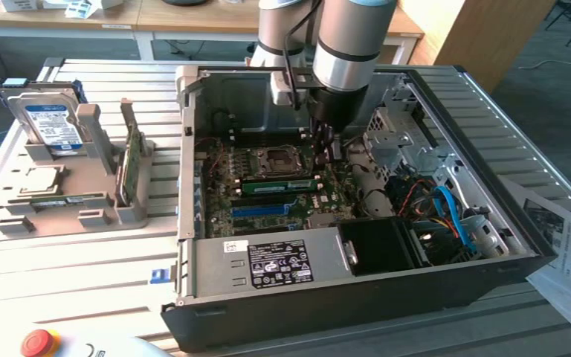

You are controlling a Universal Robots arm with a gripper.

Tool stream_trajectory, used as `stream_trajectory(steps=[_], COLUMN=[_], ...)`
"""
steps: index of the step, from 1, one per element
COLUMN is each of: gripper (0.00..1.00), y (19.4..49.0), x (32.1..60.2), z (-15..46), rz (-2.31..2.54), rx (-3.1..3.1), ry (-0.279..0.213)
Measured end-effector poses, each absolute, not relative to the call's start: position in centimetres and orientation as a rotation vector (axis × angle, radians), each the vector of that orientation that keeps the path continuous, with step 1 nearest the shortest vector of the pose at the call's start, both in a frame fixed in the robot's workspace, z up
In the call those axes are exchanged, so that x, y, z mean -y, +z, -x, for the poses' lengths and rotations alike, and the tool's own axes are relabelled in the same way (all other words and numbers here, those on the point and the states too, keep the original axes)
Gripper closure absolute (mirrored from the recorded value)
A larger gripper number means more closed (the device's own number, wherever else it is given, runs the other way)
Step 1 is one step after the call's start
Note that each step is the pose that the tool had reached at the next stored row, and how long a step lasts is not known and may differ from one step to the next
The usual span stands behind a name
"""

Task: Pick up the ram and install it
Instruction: 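Press down the ram until it locks into place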

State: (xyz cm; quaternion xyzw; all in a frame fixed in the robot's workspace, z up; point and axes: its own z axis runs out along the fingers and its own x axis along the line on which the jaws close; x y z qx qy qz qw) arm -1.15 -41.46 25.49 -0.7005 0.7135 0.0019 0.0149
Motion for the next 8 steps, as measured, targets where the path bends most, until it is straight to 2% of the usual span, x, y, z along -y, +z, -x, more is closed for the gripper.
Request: stream_trajectory(steps=[8], gripper=[0.90], y=[24.59], x=[41.46], z=[1.15], rz=[2.180], rx=[-2.220], ry=[0.006])
